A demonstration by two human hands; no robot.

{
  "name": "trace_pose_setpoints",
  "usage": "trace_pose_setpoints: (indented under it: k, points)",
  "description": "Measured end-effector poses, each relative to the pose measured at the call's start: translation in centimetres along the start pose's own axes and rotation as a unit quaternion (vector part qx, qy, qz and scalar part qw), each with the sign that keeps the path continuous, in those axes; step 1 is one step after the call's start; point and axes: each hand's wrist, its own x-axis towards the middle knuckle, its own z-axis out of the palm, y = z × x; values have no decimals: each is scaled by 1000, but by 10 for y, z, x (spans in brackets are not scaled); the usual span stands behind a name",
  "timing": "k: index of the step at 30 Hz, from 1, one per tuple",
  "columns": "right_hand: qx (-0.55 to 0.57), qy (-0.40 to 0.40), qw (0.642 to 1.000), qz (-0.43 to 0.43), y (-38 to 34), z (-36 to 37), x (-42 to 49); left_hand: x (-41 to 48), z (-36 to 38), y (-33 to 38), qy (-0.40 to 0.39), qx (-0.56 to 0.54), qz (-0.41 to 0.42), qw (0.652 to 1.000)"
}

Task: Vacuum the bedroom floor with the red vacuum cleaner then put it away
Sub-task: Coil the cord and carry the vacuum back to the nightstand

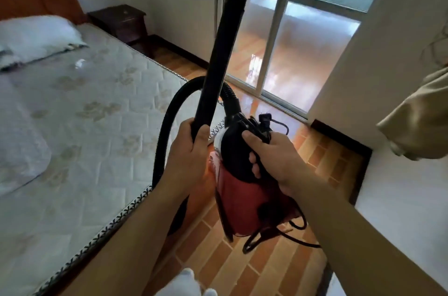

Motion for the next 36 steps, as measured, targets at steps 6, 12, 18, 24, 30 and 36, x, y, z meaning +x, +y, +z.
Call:
trace_pose_setpoints:
  k: [6,12,18,24,30,36]
  points:
    - [13,53,998,12,2,-76,52,60,94,12,-56,5,13,998]
    - [12,95,995,32,2,-147,141,147,192,11,-101,2,21,995]
    - [10,127,991,42,-18,-212,228,241,274,26,-124,-27,-3,992]
    - [12,151,987,45,-48,-267,312,326,333,47,-130,-71,-42,988]
    - [5,146,988,56,-60,-320,412,409,393,50,-105,-113,-91,984]
    - [-3,100,994,54,-76,-364,519,496,445,57,-60,-165,-152,973]
